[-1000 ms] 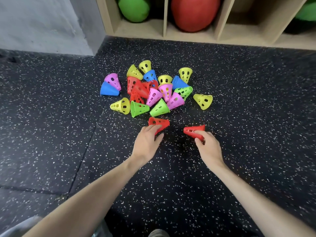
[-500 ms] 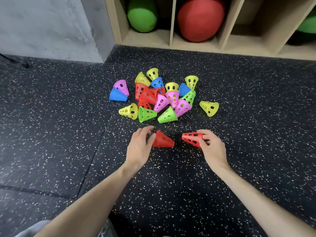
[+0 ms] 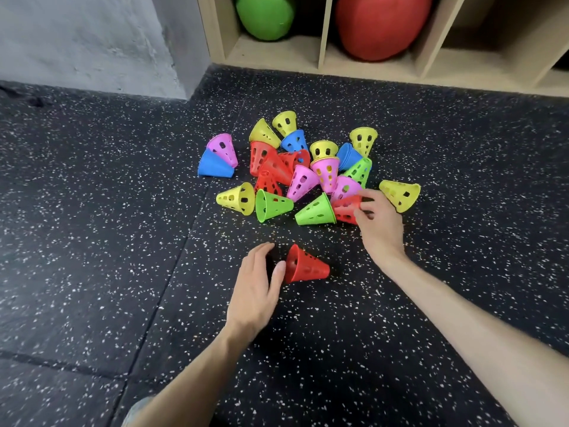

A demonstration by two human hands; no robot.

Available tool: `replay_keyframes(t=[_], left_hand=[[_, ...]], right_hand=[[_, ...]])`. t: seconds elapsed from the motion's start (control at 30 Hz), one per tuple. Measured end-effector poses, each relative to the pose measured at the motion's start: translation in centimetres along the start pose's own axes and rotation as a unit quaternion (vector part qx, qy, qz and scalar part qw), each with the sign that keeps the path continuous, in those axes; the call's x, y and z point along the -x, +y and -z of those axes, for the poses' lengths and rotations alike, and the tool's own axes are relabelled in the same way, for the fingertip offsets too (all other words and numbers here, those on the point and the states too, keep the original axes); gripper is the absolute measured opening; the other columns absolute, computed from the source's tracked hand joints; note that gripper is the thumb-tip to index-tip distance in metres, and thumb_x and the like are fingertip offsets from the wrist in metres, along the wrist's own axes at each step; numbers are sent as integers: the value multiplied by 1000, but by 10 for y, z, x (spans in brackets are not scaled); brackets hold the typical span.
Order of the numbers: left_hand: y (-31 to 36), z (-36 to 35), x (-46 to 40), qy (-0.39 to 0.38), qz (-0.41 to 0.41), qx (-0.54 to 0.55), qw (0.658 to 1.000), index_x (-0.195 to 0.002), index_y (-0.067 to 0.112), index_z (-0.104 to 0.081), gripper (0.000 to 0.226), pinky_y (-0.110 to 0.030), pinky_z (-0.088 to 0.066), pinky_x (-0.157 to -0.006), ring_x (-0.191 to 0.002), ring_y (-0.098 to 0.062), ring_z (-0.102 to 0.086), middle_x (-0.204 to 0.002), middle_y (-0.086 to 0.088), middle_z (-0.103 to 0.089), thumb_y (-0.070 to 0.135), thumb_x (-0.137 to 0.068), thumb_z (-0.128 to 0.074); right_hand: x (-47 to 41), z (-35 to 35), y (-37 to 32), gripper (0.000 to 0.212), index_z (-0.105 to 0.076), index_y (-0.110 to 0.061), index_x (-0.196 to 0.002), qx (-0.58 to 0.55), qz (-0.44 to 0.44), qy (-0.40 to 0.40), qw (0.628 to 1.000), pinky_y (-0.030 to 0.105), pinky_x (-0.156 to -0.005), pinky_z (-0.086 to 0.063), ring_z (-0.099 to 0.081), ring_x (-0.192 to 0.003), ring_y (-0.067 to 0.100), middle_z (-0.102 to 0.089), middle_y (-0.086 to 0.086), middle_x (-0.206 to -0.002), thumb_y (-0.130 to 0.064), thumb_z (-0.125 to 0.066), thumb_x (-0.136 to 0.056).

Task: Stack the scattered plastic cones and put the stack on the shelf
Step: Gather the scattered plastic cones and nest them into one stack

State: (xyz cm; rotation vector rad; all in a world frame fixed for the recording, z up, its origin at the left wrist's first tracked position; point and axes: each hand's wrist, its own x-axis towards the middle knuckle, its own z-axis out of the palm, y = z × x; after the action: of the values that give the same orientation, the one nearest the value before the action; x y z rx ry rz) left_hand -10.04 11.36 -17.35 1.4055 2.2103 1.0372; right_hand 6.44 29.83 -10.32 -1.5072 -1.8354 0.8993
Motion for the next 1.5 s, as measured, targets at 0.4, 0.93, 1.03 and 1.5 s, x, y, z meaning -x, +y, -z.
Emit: replay_keyframes(t=[0.4,0.93,1.03,1.5], left_hand=[[-2,-1,3,-76,-110,-70,989,-159,23,-24,83,-25,-23,-114,-138,-8,-37,-153,7,-45,74,-95,-40],[8,7,2,9,19,126,992,-148,24,-40,72,-6,-40,-101,-117,5,-51,-132,14,-37,46,-88,-74],[19,8,-3,55,69,170,982,-145,24,-42,71,-4,-42,-96,-115,13,-47,-128,11,-34,42,-86,-78],[59,-26,-11,37,90,163,982,-149,31,-40,87,-32,-41,-106,-116,-8,-43,-127,12,-56,38,-77,-87]], right_hand=[[13,-29,-11,30,-62,-23,-128,3,10,-86,996,28,-84,-44,-65,-102,14,-71,-7,-102,-16,-61,-99],[42,-13,-26,39,-60,-24,-127,-55,-19,-43,997,36,-93,-53,-67,-91,4,-71,-12,-95,-10,-68,-92],[54,3,-36,36,-62,-27,-125,-76,-8,-35,996,31,-92,-53,-67,-95,4,-74,-7,-100,-10,-67,-93],[74,21,-31,34,-69,-30,-115,-60,31,-102,993,16,-85,-49,-68,-92,-5,-76,-12,-92,-5,-64,-92]])
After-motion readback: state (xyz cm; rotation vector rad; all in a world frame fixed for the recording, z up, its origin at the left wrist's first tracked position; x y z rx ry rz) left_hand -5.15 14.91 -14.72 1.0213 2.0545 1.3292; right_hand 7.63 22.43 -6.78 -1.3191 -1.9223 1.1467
